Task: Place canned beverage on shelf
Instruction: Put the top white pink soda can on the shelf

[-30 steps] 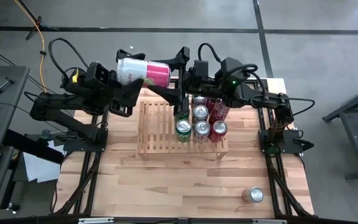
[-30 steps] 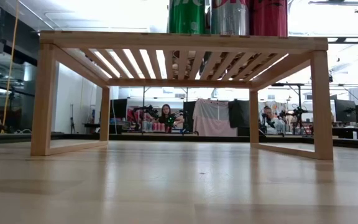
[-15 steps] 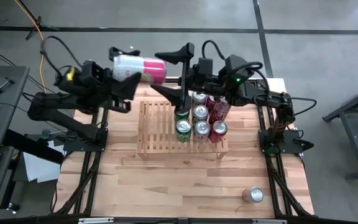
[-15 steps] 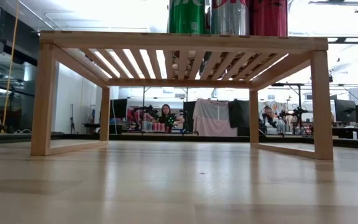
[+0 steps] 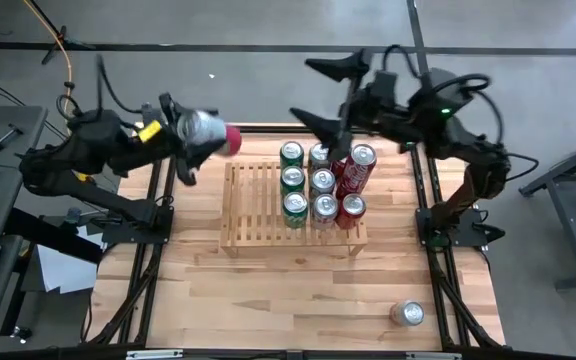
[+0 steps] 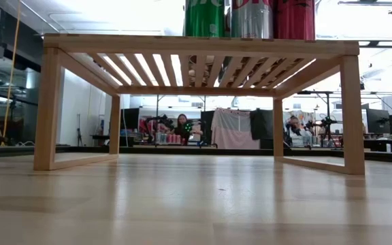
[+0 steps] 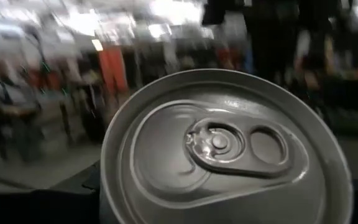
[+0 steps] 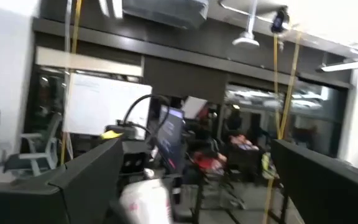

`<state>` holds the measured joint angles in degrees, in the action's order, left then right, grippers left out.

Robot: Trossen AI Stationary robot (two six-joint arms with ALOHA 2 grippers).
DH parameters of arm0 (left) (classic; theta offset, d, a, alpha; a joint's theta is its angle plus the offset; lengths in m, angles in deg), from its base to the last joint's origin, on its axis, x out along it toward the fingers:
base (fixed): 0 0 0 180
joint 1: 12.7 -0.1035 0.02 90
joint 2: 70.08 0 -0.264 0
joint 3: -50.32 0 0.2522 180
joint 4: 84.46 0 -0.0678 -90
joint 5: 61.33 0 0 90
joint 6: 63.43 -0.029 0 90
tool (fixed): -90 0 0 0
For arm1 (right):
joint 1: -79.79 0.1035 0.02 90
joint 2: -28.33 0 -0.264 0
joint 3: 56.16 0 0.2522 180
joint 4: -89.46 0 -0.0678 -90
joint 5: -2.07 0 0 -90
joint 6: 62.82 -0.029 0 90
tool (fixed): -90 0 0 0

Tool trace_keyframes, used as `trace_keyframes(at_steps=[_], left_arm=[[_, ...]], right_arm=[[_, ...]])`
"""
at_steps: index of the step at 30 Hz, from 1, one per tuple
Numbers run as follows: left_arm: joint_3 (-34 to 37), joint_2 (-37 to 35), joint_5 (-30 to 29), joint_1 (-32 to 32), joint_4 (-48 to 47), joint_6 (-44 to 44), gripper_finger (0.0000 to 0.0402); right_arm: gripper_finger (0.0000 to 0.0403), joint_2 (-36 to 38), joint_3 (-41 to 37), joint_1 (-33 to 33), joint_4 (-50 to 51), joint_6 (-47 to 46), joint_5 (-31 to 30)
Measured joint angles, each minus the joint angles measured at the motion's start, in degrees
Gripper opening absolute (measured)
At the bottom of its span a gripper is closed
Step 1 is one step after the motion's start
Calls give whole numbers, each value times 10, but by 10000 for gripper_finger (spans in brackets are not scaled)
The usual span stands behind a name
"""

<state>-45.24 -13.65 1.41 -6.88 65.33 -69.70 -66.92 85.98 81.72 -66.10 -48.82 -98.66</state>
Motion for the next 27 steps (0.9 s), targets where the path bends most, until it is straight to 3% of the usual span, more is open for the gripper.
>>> trace_keyframes(at_steps=[4, 10, 20, 27], left_arm=[[0, -11, 43, -1, -115, 43, 274], [0, 17, 119, -15, -186, 41, 274], [6, 22, 143, -21, -193, 15, 274], [128, -61, 152, -19, -103, 33, 274]], right_arm=[[396, 35, 0, 8, 74, -2, -46], [397, 72, 0, 21, 148, -25, -106], [397, 93, 0, 31, 196, -31, -193], [397, 92, -1, 31, 219, -41, -212]])
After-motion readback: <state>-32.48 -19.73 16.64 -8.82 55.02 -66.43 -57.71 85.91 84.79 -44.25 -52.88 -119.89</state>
